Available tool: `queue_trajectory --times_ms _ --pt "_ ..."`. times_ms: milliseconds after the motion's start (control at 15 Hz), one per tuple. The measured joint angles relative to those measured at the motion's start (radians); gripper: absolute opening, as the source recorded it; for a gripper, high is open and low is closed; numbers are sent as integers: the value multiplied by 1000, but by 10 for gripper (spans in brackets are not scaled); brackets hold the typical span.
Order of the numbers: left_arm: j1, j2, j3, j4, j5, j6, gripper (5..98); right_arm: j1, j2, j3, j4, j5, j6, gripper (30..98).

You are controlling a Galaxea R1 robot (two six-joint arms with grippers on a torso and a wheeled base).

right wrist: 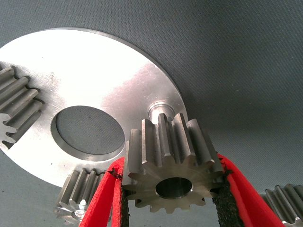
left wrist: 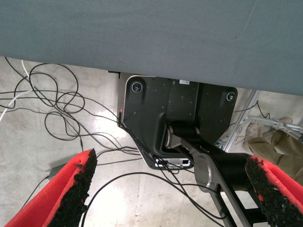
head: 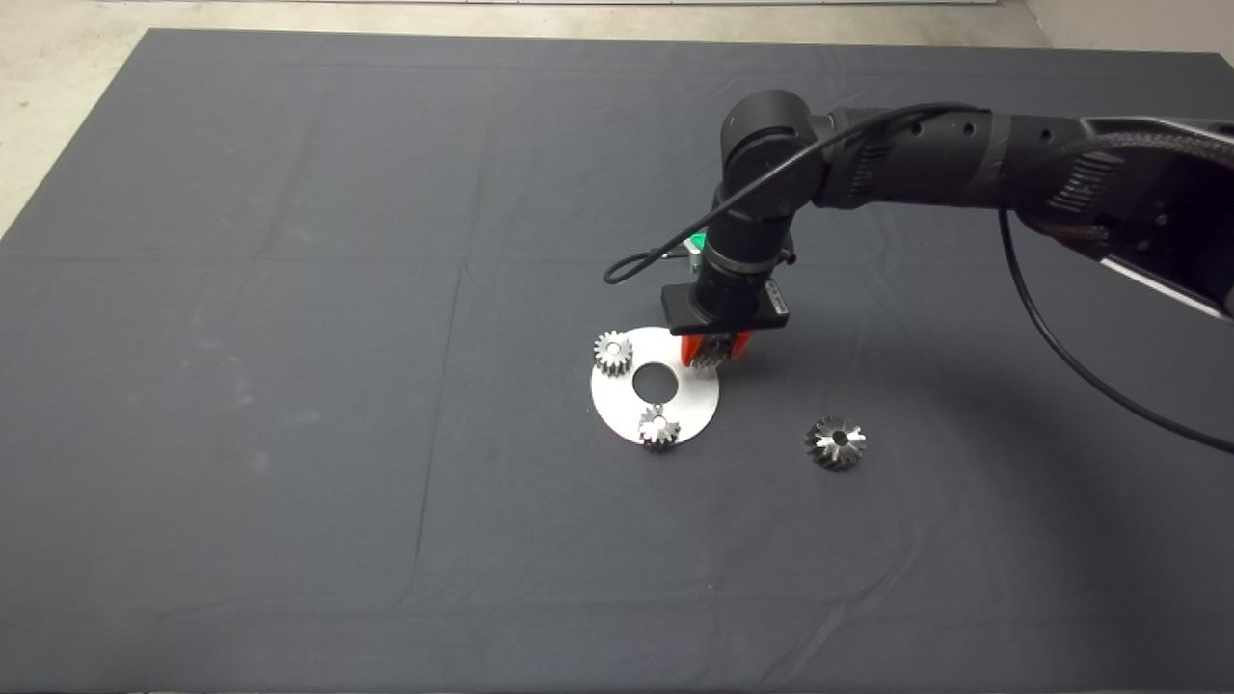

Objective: Remove an incorrectly installed larger gear and replace it with the correct smaller gear

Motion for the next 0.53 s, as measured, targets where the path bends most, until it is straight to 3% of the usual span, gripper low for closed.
queue_trajectory --times_ms 533 --pt "0 20 0 0 0 0 794 -4 40 -56 -6 -14 -9 358"
